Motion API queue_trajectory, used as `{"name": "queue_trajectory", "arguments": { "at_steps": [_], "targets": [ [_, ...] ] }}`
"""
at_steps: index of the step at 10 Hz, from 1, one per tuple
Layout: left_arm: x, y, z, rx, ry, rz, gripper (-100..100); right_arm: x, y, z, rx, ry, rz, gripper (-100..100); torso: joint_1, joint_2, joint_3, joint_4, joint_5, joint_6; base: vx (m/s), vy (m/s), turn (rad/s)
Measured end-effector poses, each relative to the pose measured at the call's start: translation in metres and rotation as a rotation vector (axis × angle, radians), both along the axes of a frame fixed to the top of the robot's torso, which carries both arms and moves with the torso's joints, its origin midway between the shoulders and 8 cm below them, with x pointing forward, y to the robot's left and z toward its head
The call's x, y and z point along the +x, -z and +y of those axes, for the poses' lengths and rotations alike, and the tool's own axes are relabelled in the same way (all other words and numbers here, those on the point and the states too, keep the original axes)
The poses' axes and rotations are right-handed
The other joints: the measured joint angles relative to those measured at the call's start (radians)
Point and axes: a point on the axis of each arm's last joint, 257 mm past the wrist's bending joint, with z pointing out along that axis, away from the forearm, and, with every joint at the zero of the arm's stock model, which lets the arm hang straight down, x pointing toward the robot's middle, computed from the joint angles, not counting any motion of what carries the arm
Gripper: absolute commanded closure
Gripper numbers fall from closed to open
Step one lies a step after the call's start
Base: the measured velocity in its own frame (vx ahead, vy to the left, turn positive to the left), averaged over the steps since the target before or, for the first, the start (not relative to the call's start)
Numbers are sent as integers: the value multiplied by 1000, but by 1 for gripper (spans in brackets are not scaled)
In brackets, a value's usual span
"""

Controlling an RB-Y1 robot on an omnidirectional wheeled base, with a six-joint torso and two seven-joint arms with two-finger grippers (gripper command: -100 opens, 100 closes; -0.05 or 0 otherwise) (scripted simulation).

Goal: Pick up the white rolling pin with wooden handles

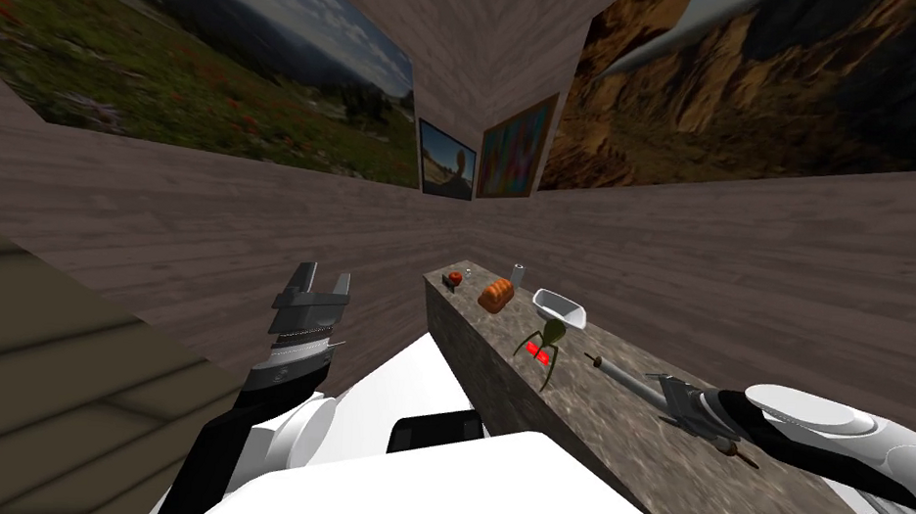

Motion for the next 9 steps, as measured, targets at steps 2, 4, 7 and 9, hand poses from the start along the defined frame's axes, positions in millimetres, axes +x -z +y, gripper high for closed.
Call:
{"name": "queue_trajectory", "arguments": {
  "at_steps": [2,4,7,9],
  "targets": [
    [0,0,0,0,0,0,0,-9,6,-6,0,39,0,-100,-2,5,3,1,0,-1,-116,-32,337],
    [0,0,0,0,0,0,0,-24,14,-10,1,93,1,-100,-2,9,5,2,-1,0,-117,-22,204],
    [0,0,0,0,0,0,0,-30,18,-12,0,118,1,100,-1,3,2,1,0,0,-16,-4,9],
    [0,0,0,0,0,0,0,-30,18,-12,2,122,-1,100,0,1,0,0,0,-1,0,0,0]
  ]
}}
